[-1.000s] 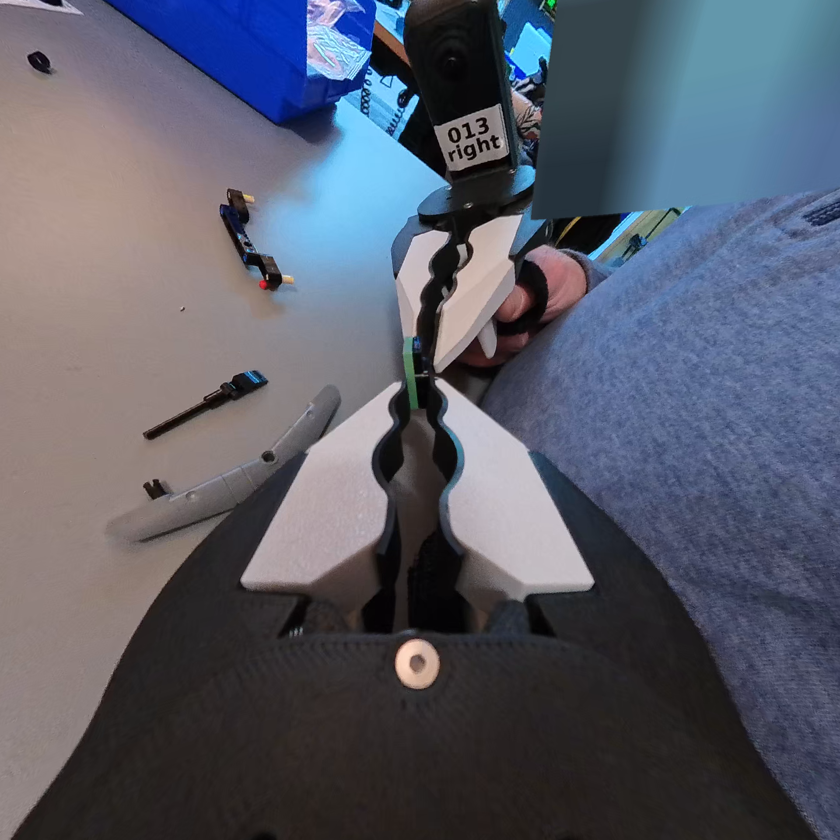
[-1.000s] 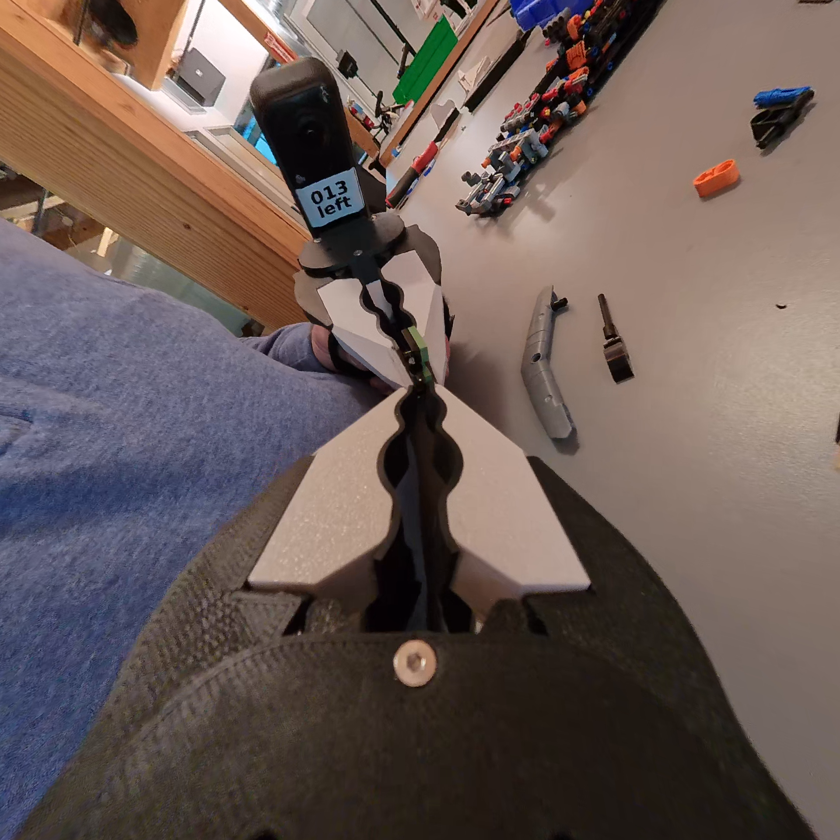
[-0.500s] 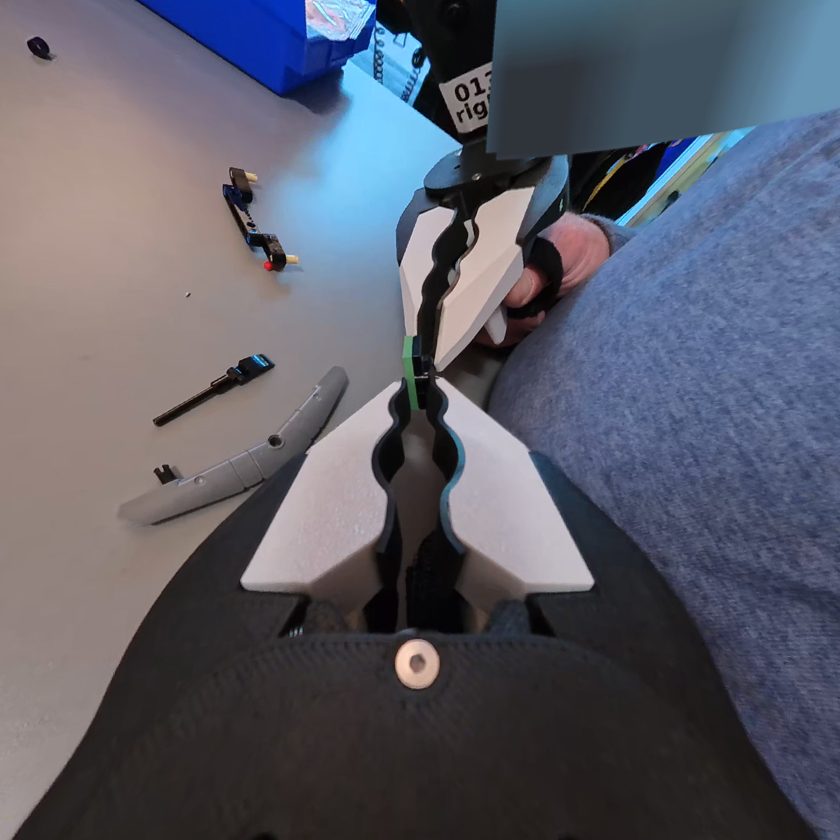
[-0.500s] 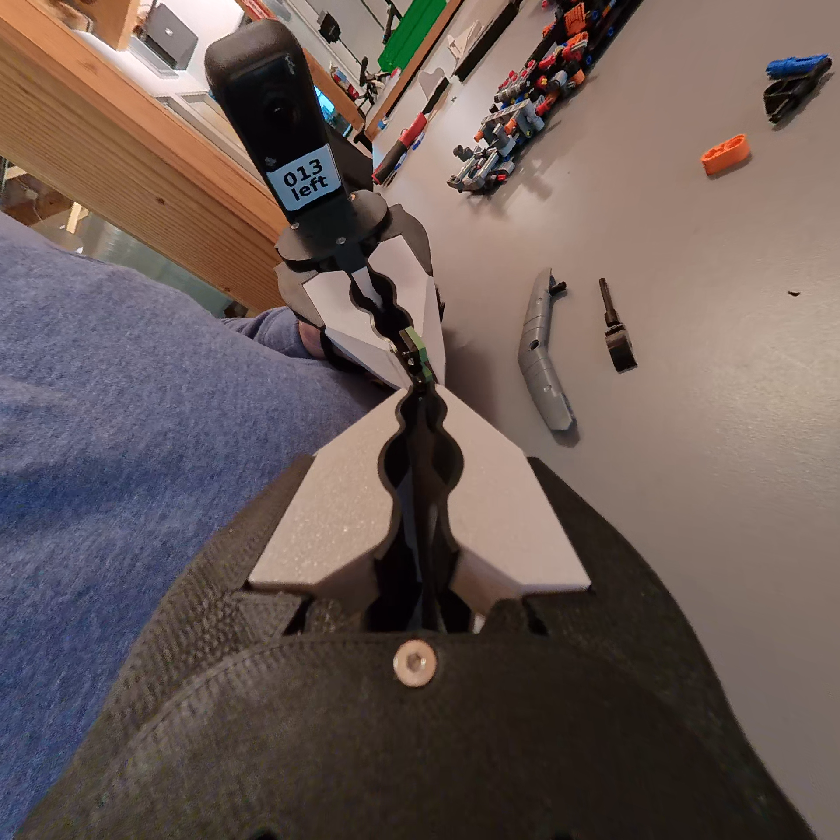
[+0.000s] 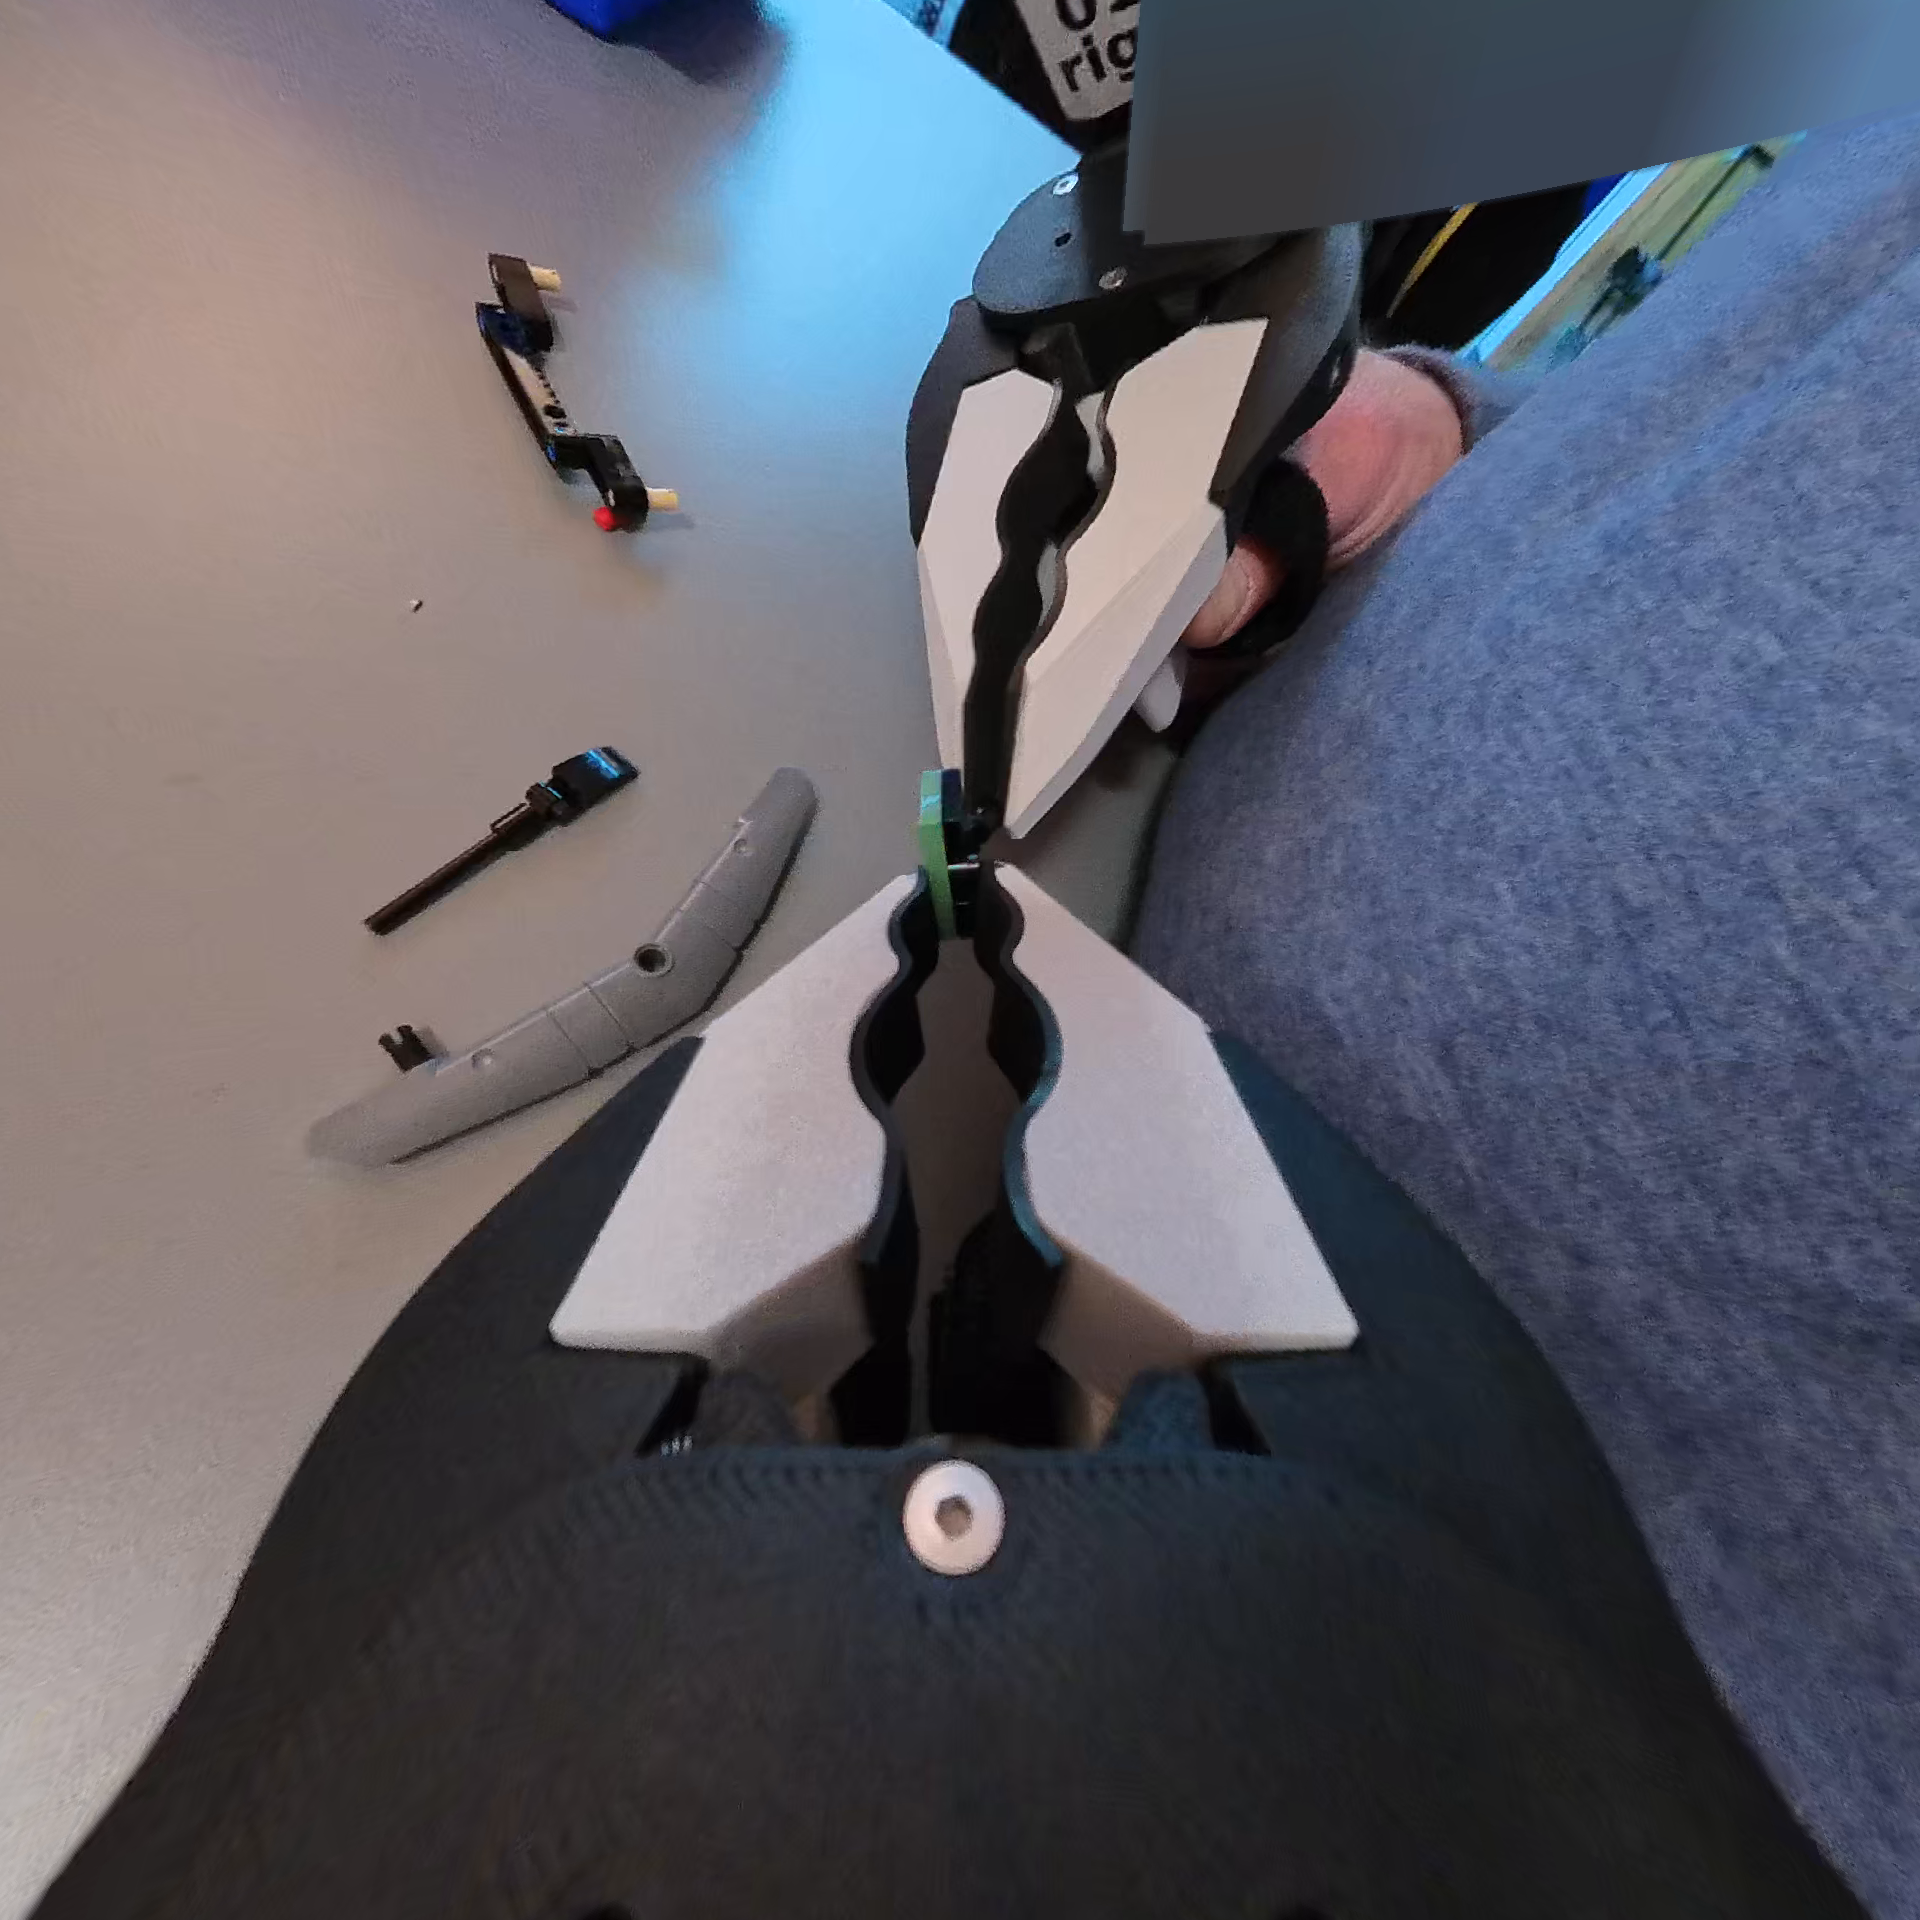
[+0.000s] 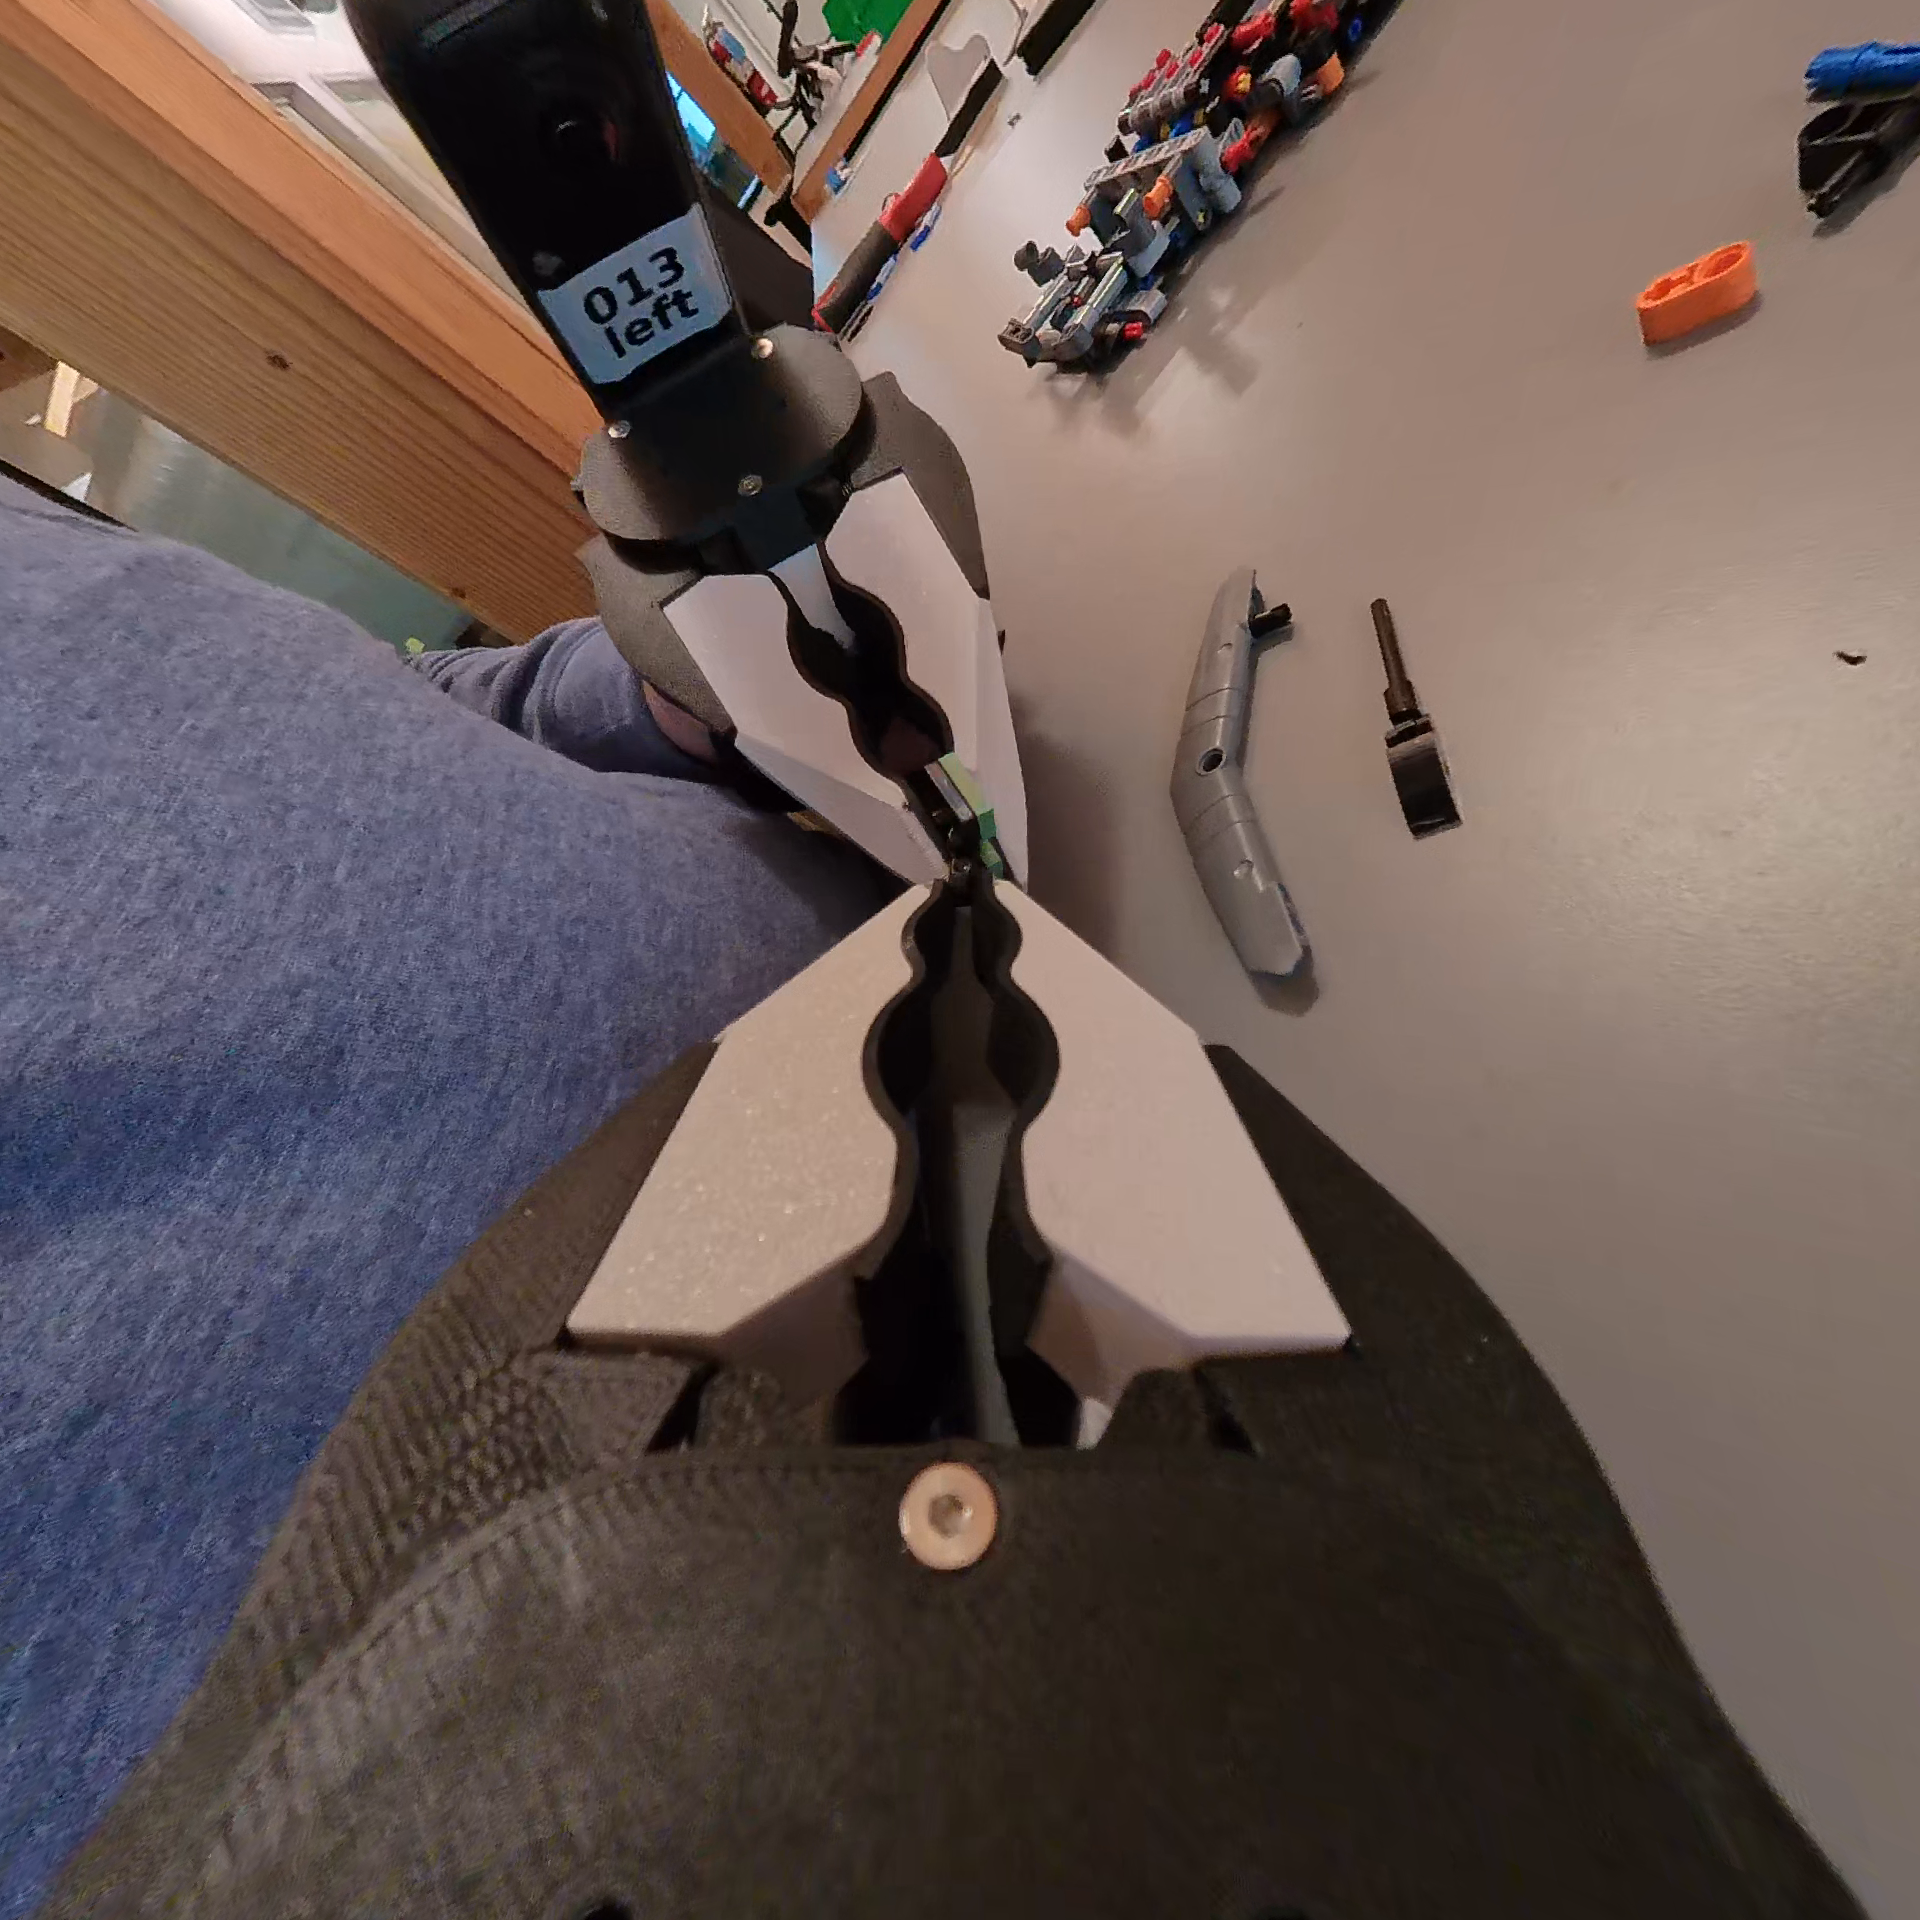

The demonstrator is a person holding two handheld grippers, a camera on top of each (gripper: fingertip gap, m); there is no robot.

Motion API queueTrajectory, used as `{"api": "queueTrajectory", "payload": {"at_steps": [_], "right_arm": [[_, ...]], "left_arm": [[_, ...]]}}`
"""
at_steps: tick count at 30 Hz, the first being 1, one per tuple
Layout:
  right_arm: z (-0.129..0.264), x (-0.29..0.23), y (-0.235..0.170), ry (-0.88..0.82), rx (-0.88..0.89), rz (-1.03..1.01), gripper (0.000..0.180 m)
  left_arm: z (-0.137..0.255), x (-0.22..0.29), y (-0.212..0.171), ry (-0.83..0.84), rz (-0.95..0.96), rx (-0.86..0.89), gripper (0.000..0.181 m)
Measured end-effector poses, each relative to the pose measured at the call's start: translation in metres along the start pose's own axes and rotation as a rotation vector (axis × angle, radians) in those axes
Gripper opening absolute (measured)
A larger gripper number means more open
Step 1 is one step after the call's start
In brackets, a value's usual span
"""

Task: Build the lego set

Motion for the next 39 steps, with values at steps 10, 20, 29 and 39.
{"api": "queueTrajectory", "payload": {"at_steps": [10,20,29,39], "right_arm": [[0.017,-0.004,0.005,-0.049,0.089,0.089,0.016],[0.01,-0.041,0.02,-0.453,0.036,0.726,0.011],[0.007,-0.051,0.017,-0.497,-0.005,0.88,0.002],[0.01,-0.043,0.022,-0.488,-0.024,0.888,0.001]], "left_arm": [[0.014,-0.007,0.013,-0.091,0.151,0.08,0.005],[0.013,-0.003,0.017,-0.259,0.296,0.146,0.005],[0.011,-0.001,0.016,-0.313,0.35,0.15,0.004],[0.014,-0.007,0.023,-0.227,0.305,0.135,0.014]]}}
Point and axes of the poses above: each gripper's, where its closed fingertips meet, z back along the fingers, y out of its top, x = y × z across the jaws, the point moved 7 cm from there along z, back along the fingers, and after that the axes turned 8 degrees about -y, right-handed, at the moved point
